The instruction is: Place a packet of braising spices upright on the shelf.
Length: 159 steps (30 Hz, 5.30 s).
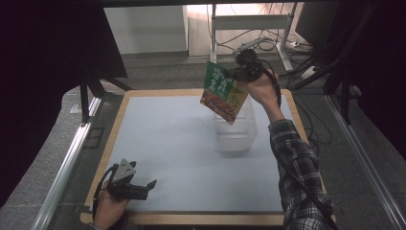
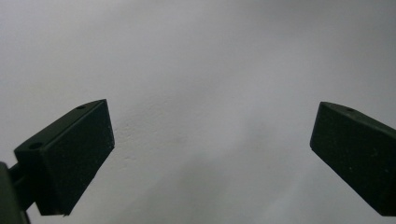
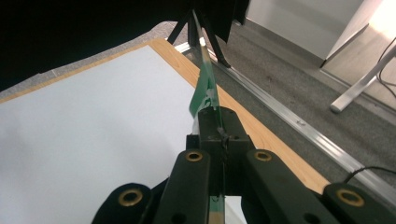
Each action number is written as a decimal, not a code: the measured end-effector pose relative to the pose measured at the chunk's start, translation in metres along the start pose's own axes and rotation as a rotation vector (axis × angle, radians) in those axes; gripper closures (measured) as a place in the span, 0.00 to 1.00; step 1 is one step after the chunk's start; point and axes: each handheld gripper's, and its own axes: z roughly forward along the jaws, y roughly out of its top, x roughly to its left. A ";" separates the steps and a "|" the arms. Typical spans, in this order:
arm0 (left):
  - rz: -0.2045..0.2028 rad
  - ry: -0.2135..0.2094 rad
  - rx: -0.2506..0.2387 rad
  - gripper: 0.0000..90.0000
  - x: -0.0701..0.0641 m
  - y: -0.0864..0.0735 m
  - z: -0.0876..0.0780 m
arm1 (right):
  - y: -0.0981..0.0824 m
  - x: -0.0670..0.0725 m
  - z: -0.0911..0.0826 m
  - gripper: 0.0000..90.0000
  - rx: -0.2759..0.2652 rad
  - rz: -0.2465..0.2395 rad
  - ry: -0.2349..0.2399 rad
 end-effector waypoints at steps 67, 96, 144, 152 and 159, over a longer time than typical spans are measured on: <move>-0.002 -0.014 0.021 0.00 -0.002 0.001 0.002 | -0.046 -0.015 -0.020 0.19 0.006 0.021 -0.118; 0.004 -0.013 0.025 0.00 -0.004 0.002 0.003 | -0.083 -0.014 -0.049 0.04 -0.035 0.069 -0.125; 0.017 -0.011 0.036 0.00 -0.006 0.002 0.006 | -0.156 0.055 -0.049 0.00 -0.084 0.056 -0.033; 0.016 -0.013 0.032 0.00 -0.006 0.002 0.005 | -0.168 0.059 -0.046 0.00 -0.063 0.055 -0.024; 0.010 -0.018 0.026 0.00 -0.006 0.002 0.005 | -0.175 0.065 -0.049 0.00 -0.051 0.053 -0.023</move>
